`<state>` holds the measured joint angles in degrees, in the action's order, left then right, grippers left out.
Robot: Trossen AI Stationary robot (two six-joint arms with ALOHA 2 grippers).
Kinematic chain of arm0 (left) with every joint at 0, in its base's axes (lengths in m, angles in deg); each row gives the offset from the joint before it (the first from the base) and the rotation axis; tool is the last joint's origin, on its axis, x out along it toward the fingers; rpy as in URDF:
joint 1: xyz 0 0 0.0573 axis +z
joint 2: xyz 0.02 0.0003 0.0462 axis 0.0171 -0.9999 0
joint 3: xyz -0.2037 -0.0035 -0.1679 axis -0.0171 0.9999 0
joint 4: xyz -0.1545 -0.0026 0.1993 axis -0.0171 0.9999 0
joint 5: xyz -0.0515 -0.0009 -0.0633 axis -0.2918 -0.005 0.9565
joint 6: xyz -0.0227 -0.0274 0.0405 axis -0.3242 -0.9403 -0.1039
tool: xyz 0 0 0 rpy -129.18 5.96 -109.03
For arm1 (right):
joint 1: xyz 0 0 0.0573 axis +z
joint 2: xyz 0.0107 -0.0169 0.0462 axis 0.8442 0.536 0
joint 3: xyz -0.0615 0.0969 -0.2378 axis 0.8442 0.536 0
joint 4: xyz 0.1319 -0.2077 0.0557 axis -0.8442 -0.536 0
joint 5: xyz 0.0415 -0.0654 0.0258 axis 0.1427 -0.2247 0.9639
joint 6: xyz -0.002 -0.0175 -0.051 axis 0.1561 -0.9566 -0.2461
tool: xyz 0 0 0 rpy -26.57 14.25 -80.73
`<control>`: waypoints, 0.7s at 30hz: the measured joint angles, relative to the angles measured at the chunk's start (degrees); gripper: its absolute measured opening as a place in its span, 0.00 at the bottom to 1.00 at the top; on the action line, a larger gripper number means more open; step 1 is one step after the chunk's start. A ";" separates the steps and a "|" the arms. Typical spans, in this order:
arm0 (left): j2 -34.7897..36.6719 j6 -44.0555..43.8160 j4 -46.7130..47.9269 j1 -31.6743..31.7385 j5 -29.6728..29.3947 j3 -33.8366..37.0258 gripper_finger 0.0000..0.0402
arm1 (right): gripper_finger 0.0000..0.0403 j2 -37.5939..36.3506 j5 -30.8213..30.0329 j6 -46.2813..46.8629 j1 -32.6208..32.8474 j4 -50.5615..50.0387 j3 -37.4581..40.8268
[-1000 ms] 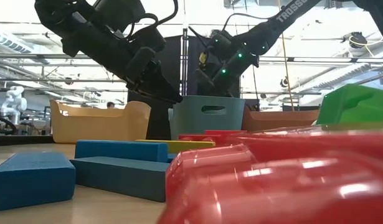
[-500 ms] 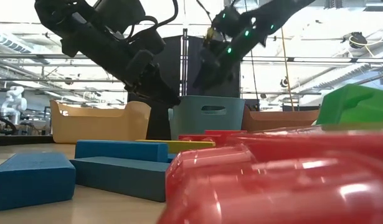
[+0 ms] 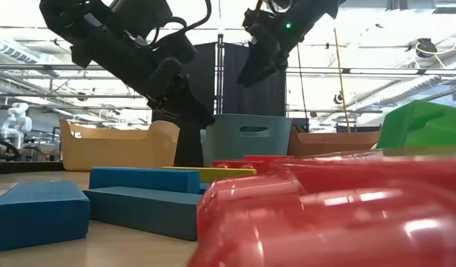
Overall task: Sort blocks by size
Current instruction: Put the red 2 stud game piece into the blue bin
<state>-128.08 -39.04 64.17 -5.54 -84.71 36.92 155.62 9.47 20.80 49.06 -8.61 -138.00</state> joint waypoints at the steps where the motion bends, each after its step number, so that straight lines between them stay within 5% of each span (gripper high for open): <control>1: 0.00 0.00 -0.31 -0.02 0.02 -0.01 0.60 | 0.59 0.00 -0.63 0.38 1.06 -0.62 0.01; 21: 0.00 -0.11 -0.24 -1.00 0.02 -0.02 0.60 | 0.59 -0.02 -19.09 2.70 16.95 -1.15 3.28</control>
<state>-128.08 -39.15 63.94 -6.54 -84.69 36.90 155.59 -9.62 23.49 66.02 -9.76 -134.72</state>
